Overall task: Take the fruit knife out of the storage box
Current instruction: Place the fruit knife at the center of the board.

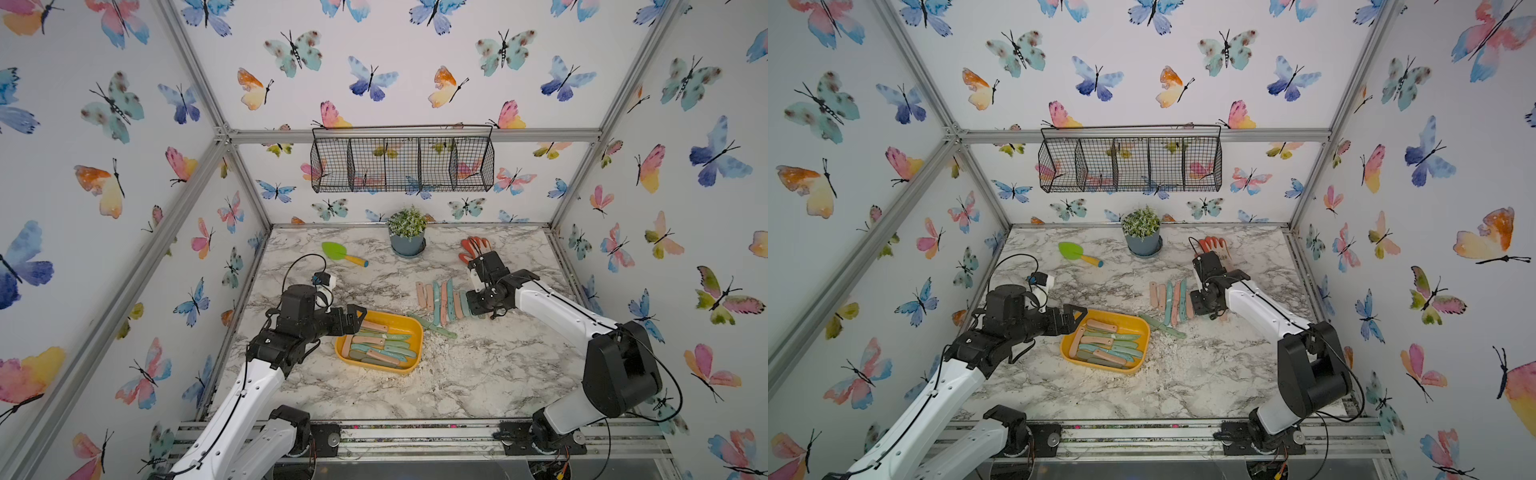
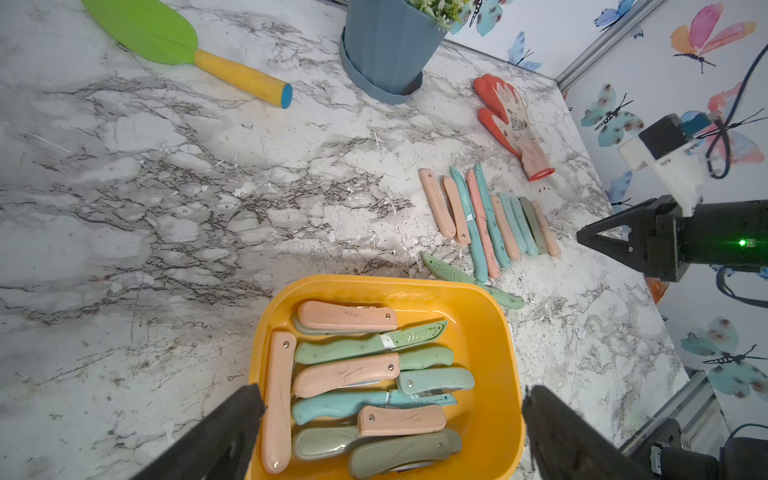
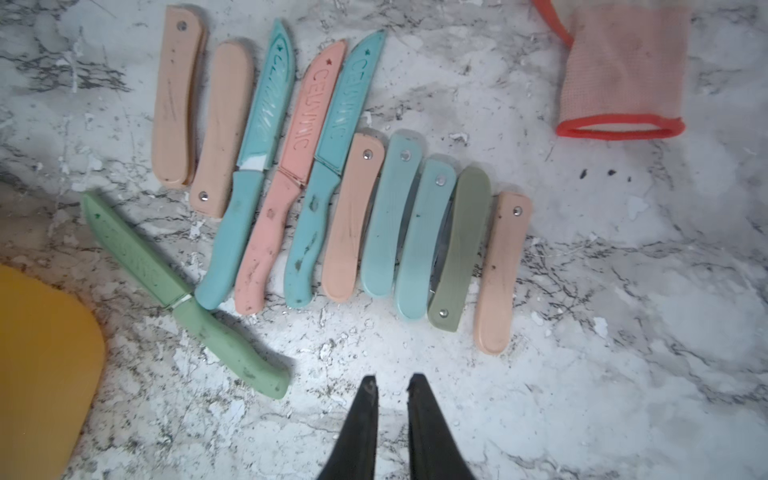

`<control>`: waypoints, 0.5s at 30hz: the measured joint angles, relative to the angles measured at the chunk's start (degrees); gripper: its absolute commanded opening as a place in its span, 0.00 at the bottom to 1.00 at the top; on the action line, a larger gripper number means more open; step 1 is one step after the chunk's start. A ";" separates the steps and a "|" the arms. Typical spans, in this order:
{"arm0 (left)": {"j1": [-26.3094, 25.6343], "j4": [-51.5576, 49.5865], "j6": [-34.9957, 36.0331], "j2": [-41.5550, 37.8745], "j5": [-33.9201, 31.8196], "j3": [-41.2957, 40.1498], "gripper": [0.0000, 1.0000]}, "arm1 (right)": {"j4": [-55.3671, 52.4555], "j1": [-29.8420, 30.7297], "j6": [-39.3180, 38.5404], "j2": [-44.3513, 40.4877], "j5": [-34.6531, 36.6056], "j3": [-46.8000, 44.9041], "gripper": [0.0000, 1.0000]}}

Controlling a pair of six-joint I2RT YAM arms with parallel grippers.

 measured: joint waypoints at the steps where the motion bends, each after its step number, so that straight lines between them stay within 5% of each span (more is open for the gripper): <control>1: 0.00 0.00 0.00 0.04 -0.02 0.00 0.98 | 0.61 0.28 -1.18 0.00 -2.38 -0.02 0.20; 15: 0.00 -0.02 0.00 0.20 -0.37 0.00 0.98 | 2.27 10.27 -11.58 6.36 -11.50 -0.02 0.38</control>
